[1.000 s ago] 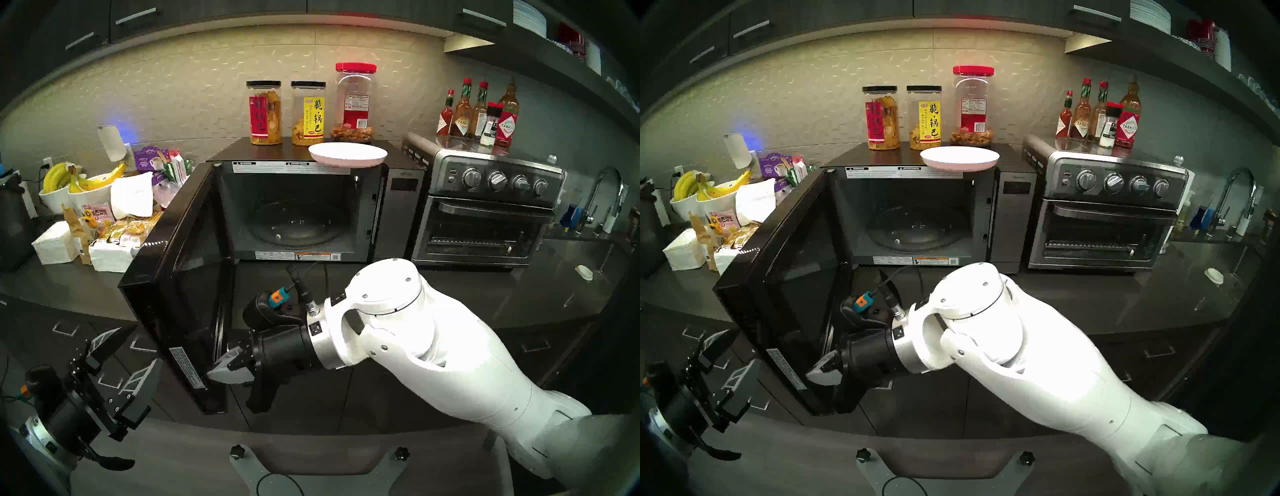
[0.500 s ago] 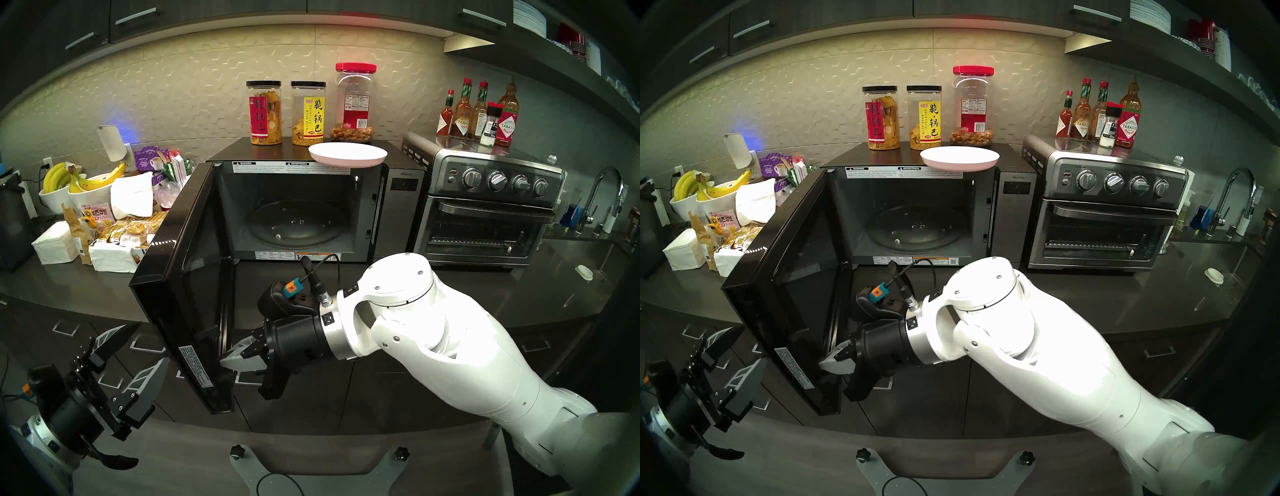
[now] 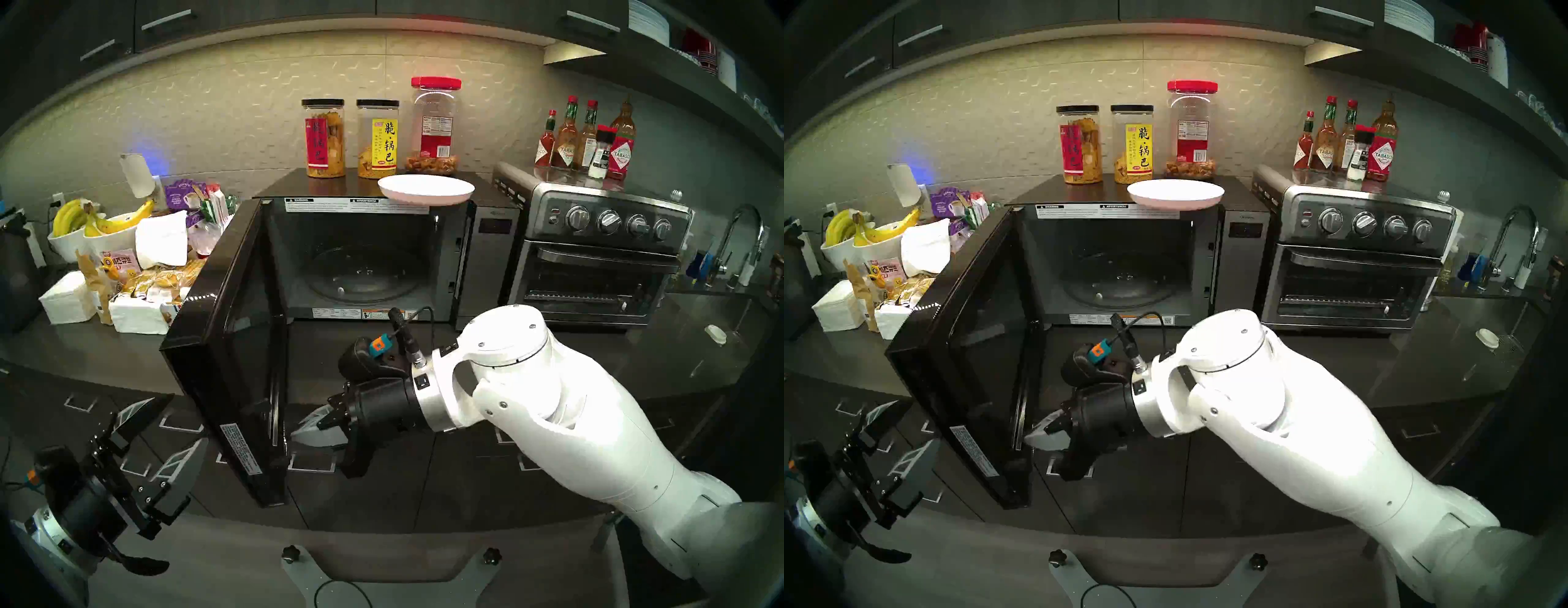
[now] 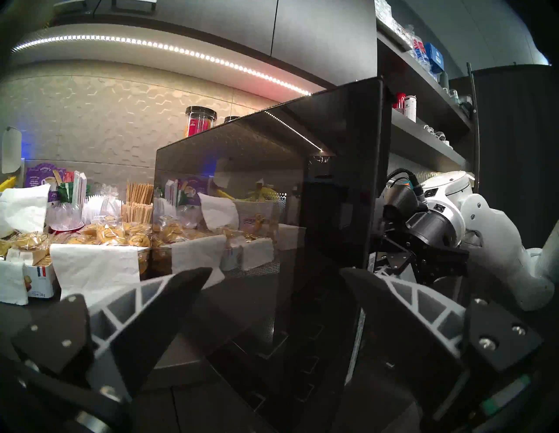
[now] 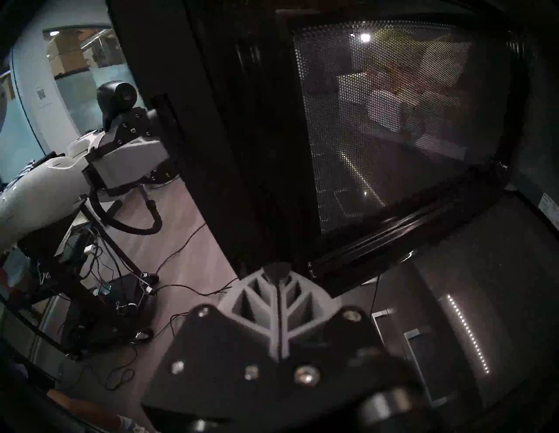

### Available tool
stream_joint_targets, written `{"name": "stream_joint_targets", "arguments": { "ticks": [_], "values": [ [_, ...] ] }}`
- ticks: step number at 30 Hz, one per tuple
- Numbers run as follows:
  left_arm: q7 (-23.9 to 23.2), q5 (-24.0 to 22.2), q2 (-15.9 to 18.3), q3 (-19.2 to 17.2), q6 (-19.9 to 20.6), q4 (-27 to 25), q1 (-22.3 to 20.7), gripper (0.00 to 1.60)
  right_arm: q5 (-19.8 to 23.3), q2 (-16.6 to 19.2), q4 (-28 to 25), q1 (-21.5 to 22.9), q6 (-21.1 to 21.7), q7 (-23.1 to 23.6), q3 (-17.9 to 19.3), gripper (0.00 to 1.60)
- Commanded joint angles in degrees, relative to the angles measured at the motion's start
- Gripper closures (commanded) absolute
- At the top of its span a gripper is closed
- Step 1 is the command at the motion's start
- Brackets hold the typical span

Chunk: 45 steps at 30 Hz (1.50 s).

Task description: Open the microwave, put the plate inside, and close the door

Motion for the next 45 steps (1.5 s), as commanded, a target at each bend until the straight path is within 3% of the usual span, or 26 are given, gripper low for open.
{"name": "stream_joint_targets", "arguments": {
  "ticks": [1,12,26,27,29,30,31,32,33,34,45],
  "values": [
    [0.1,-0.1,-0.3,-0.1,0.0,-1.0,0.2,0.0,1.6,1.8,-0.5,-0.3,-0.2,0.6,2.6,1.6],
    [0.0,0.0,-0.4,-0.2,0.2,-1.0,0.1,0.0,3.4,8.7,1.3,-1.2,-0.8,3.2,9.6,1.6],
    [-0.2,0.1,-0.6,-0.3,0.4,-1.0,-0.1,0.0,5.8,19.7,8.1,-7.8,-4.5,9.7,20.8,1.6],
    [-0.2,0.1,-0.6,-0.3,0.4,-1.0,-0.1,0.0,5.4,18.9,9.1,-8.5,-4.2,10.1,22.1,1.6],
    [-0.2,0.1,-0.7,-0.3,0.4,-1.0,-0.1,0.0,6.3,21.7,9.9,-9.2,-5.6,11.6,22.9,1.6],
    [-0.3,0.1,-0.7,-0.3,0.4,-1.0,-0.1,0.0,6.0,21.2,10.7,-10.0,-5.7,12.4,24.0,1.24],
    [-0.3,0.1,-0.7,-0.3,0.4,-1.0,-0.1,0.0,6.4,22.2,11.1,-10.2,-6.1,12.9,24.4,1.12],
    [-0.3,0.1,-0.7,-0.3,0.4,-1.0,-0.1,0.0,6.6,23.2,11.4,-10.7,-6.8,13.9,24.9,0.82],
    [-0.3,0.1,-0.7,-0.3,0.5,-1.0,-0.1,0.0,6.7,23.6,11.9,-11.4,-7.3,14.9,25.7,0.35],
    [-0.3,0.1,-0.7,-0.3,0.5,-1.0,-0.1,0.0,7.0,24.5,12.1,-11.9,-7.9,15.8,26.2,0.0],
    [-0.4,0.2,-0.9,-0.3,0.6,-1.0,-0.2,0.0,8.6,29.6,15.5,-17.0,-14.9,25.0,31.3,0.0]
  ]
}}
